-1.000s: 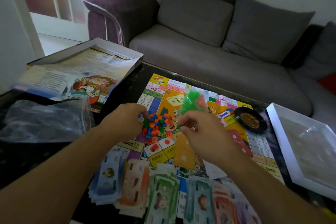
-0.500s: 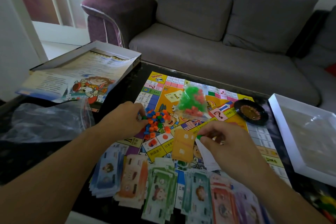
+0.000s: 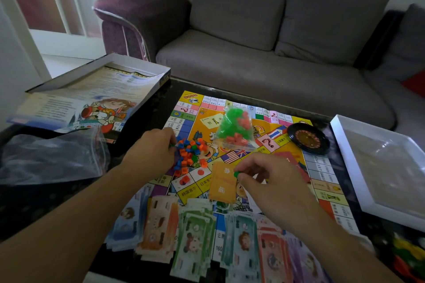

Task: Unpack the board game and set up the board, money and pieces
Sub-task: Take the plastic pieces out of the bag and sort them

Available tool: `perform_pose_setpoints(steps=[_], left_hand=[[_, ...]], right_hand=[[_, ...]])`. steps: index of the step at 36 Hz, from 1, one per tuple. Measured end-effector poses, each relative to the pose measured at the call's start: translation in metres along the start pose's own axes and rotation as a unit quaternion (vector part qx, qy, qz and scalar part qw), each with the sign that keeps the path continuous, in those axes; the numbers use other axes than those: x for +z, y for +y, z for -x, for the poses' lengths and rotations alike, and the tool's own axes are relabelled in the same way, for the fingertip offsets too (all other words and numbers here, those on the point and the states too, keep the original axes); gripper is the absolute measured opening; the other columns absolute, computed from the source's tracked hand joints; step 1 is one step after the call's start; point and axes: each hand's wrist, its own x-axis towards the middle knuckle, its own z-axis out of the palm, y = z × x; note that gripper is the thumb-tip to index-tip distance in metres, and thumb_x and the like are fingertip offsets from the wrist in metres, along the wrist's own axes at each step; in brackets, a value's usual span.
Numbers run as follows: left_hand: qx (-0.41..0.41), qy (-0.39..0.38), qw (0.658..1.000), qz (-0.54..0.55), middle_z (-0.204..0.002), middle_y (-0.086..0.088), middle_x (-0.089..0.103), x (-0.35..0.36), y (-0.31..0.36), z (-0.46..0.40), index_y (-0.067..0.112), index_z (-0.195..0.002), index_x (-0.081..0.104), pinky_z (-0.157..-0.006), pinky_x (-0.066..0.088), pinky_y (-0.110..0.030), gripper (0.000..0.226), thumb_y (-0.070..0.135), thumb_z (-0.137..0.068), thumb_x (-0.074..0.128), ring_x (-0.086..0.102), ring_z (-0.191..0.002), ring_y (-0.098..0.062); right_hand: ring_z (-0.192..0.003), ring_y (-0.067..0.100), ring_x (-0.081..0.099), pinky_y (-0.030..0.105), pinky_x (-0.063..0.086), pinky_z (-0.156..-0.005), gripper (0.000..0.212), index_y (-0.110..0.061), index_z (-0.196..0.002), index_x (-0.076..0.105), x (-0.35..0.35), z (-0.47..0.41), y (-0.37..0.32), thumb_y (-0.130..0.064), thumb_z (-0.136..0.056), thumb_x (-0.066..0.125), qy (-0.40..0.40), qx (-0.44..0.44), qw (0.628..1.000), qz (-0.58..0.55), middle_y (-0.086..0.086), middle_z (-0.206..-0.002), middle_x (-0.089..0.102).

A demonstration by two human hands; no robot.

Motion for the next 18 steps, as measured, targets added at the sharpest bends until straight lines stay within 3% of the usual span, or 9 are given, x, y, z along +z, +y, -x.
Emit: perform_pose_setpoints(steps=[5,9,14,18], left_hand=[[-0.029,0.048,0.993,0.107,-0.099,0.005,0.064,-0.011,0.010,0.003,0.021,-0.104,0.062,-0.061,0.046,-0.022,0.003,0.019,-0.102,0.063,0.060,-0.078,-0.010],[-0.047,0.033,0.969,0.240,-0.097,0.000,0.066,-0.027,0.029,0.010,0.021,-0.100,0.068,-0.075,0.056,-0.034,0.002,0.023,-0.099,0.068,0.065,-0.084,-0.020],[-0.060,-0.103,0.884,0.451,-0.086,-0.009,0.068,-0.035,0.058,0.029,0.011,-0.103,0.075,-0.058,0.052,-0.020,0.008,0.012,-0.097,0.069,0.064,-0.063,-0.009],[-0.048,-0.169,0.815,0.552,-0.086,-0.014,0.063,-0.031,0.078,0.043,0.002,-0.107,0.075,-0.076,0.047,-0.035,0.016,0.008,-0.094,0.068,0.057,-0.076,-0.023]], right_hand=[[-0.088,0.000,0.065,0.017,0.053,-0.076,0.025,-0.036,-0.089,0.074,-0.002,0.000,-0.004,-0.013,-0.097,0.072,0.019,0.010,0.999,-0.037,-0.028,-0.091,0.069],[-0.085,0.006,0.071,0.024,0.059,-0.077,0.023,-0.031,-0.090,0.076,-0.006,-0.002,-0.007,-0.010,-0.097,0.072,0.019,0.048,0.991,-0.127,-0.014,-0.089,0.075],[-0.076,0.016,0.075,0.023,0.059,-0.066,0.020,-0.016,-0.099,0.077,-0.013,0.000,-0.016,0.001,-0.099,0.066,0.023,0.068,0.962,-0.262,0.006,-0.087,0.078],[-0.081,0.022,0.076,0.034,0.065,-0.073,0.019,-0.016,-0.102,0.076,-0.019,0.002,-0.022,-0.001,-0.100,0.064,0.044,0.039,0.951,-0.304,0.005,-0.088,0.078]])
